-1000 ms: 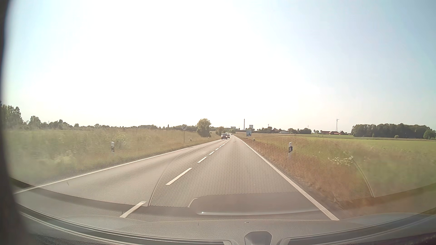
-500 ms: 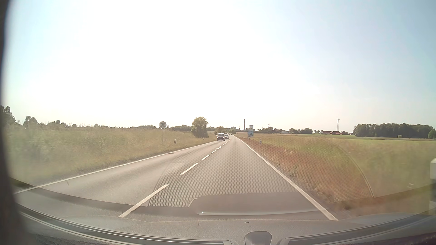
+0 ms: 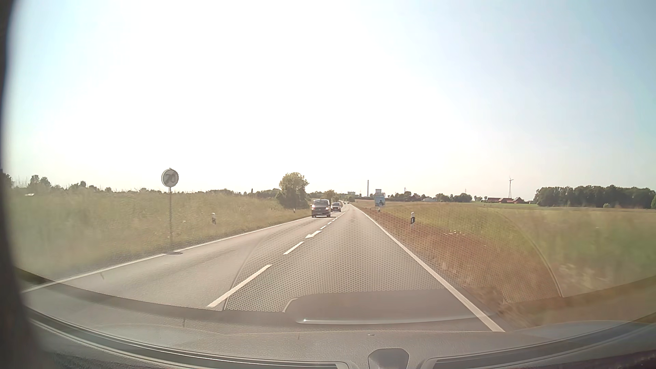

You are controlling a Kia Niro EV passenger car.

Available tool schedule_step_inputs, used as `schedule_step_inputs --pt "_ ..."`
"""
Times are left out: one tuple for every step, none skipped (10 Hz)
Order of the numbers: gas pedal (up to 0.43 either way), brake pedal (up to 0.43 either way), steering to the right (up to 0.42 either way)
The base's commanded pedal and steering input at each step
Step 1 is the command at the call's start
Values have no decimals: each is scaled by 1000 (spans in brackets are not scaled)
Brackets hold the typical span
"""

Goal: Follow the waypoints while adhering to traffic rules and regulations

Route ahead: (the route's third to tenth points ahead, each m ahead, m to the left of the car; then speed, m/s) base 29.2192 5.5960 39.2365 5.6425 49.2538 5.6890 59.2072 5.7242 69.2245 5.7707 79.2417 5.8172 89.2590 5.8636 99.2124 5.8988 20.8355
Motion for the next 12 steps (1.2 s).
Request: schedule_step_inputs --pt "350 6 3" --pt "350 6 3" --pt "358 6 3" --pt "358 6 3" --pt "370 6 3" --pt "370 6 3" --pt "378 6 3" --pt "390 6 3" --pt "390 6 3" --pt "409 6 3" --pt "409 6 3" --pt "421 6 3"
